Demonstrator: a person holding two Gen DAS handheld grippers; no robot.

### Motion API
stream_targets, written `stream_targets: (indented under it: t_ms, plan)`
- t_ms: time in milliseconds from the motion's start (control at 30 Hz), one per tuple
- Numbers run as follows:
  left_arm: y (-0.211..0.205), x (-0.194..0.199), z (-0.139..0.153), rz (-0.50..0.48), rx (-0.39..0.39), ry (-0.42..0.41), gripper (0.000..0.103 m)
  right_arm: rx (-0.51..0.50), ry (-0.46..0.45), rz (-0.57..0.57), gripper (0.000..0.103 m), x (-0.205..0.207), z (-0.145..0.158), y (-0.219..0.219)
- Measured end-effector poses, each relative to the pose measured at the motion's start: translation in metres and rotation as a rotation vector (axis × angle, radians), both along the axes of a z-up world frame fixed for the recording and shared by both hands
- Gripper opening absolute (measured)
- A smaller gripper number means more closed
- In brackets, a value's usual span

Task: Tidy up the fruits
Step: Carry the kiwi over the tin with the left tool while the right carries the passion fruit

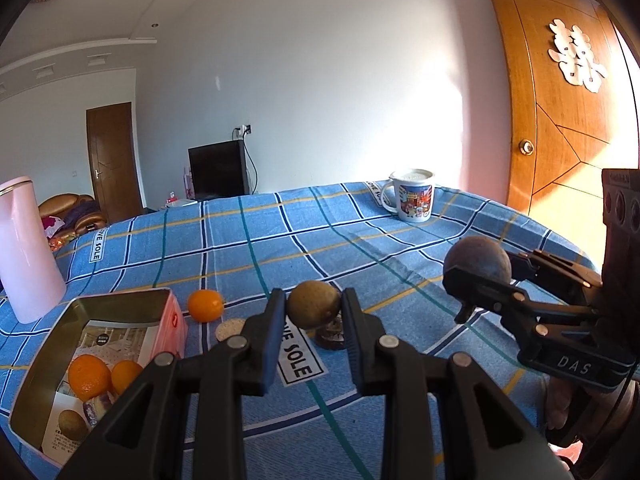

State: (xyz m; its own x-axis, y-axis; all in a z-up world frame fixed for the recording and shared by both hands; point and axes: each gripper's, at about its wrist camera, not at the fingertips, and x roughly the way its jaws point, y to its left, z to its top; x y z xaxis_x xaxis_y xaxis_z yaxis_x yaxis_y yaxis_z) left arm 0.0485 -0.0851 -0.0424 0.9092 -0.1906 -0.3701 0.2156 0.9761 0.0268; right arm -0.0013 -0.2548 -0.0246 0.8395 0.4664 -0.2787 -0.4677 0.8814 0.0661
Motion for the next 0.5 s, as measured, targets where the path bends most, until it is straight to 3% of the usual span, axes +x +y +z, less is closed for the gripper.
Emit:
stream_targets:
  t_ms: [500]
  plan:
    - [0.002,-0.011,0.014,0.02,0.026,-0.074,0.029,-0.001,-0.056,-0.006,0.051,-0.009,0.005,0.002]
